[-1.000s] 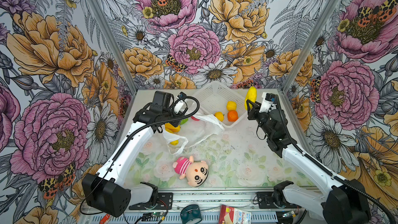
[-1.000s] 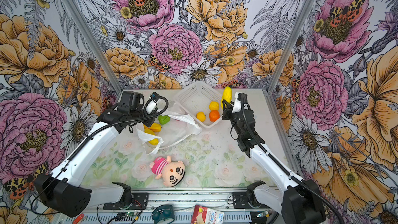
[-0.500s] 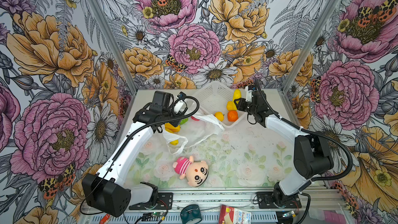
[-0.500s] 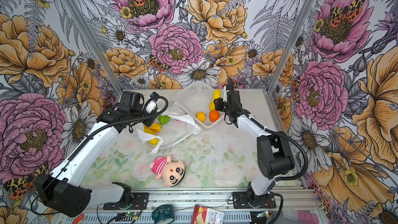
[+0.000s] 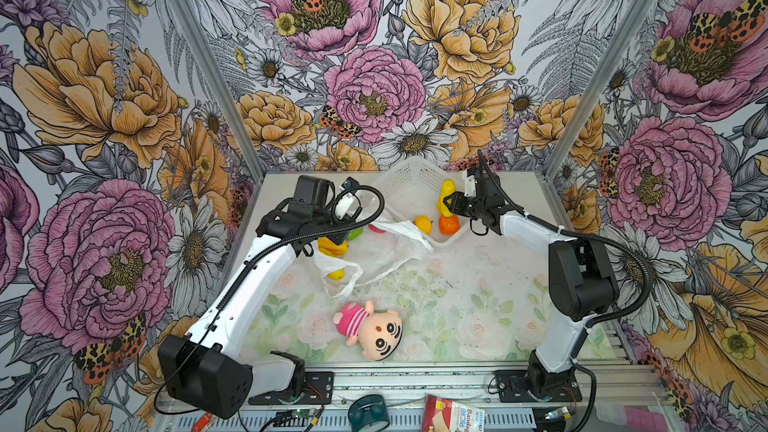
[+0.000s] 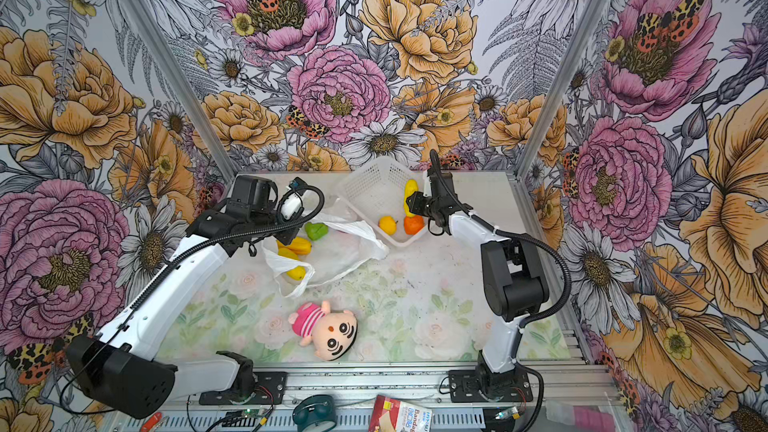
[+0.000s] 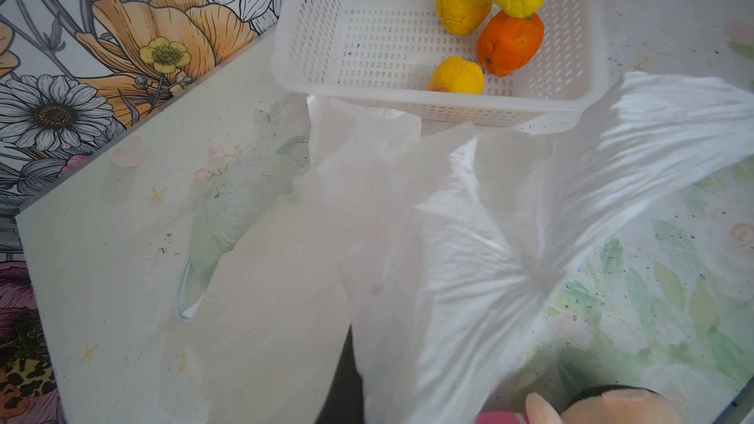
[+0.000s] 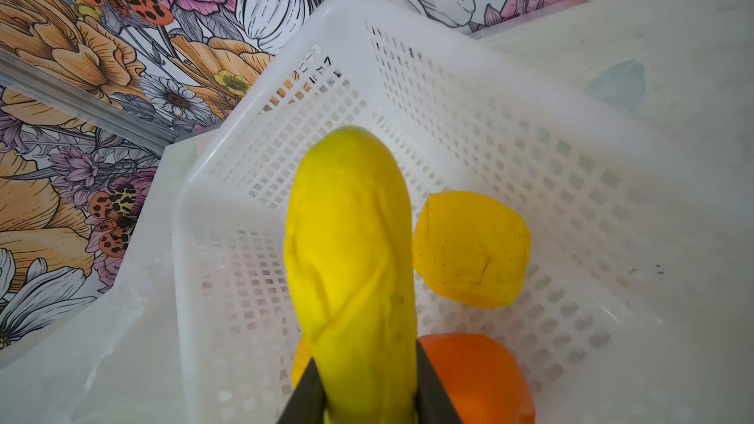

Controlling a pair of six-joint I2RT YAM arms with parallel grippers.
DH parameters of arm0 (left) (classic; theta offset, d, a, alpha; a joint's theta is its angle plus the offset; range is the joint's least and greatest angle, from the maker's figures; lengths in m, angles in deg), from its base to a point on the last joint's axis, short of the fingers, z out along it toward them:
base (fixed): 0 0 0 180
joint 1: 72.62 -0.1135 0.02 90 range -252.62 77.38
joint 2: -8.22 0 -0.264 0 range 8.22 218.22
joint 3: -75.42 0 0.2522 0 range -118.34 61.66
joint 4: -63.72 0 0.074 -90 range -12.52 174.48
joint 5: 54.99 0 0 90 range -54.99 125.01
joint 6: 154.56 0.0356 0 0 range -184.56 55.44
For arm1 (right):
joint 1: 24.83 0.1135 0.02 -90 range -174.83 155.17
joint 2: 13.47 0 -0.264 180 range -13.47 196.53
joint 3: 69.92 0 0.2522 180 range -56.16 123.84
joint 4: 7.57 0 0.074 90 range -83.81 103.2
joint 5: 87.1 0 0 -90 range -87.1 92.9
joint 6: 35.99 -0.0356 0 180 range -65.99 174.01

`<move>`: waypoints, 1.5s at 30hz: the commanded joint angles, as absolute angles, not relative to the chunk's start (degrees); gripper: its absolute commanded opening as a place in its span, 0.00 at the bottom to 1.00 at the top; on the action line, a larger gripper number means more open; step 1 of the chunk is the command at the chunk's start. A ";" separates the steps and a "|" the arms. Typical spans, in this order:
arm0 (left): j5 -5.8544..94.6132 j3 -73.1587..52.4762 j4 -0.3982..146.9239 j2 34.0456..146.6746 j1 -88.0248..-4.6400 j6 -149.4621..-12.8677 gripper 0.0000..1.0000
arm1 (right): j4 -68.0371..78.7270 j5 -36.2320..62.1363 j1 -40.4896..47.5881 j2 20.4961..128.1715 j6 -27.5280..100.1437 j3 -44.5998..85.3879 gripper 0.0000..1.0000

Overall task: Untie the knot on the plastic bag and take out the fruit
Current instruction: 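Lower the long yellow fruit into the basket and open the right gripper, then move the right gripper back over the bag opening and lower it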

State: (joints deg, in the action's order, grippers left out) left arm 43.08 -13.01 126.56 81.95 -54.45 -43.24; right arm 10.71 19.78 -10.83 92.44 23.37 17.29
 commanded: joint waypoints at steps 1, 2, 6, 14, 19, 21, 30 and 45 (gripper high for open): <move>44.35 -13.40 125.46 81.41 -54.96 -43.73 0.00 | 12.06 20.75 -10.77 95.32 23.24 20.56 0.02; 44.34 -13.40 125.45 81.35 -54.96 -43.74 0.00 | 12.38 20.79 -10.83 96.05 23.26 21.08 0.02; 44.33 -13.42 125.47 81.47 -55.03 -43.73 0.00 | 13.43 20.83 -10.77 98.33 23.25 22.71 0.04; 44.47 -13.41 125.51 81.43 -55.05 -43.73 0.00 | 16.12 20.56 -10.64 102.30 23.43 26.12 0.07; 44.49 -13.48 125.52 81.43 -55.09 -43.79 0.00 | 17.16 20.53 -8.92 102.45 24.93 27.38 0.13; 44.50 -13.50 125.49 81.52 -55.09 -43.78 0.00 | 17.43 20.00 -7.89 102.81 25.09 28.05 0.16; 44.42 -13.49 125.48 81.42 -55.15 -43.73 0.00 | 19.55 17.63 -6.88 104.44 25.65 30.17 0.40; 44.78 -13.55 125.53 81.34 -55.31 -43.73 0.00 | 13.49 9.77 -5.15 80.88 27.79 14.19 0.65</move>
State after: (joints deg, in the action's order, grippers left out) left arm 43.30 -13.01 126.54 81.95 -54.69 -43.24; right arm 17.90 12.37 -5.98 87.19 26.74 16.70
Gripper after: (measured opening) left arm 0.045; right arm 0.655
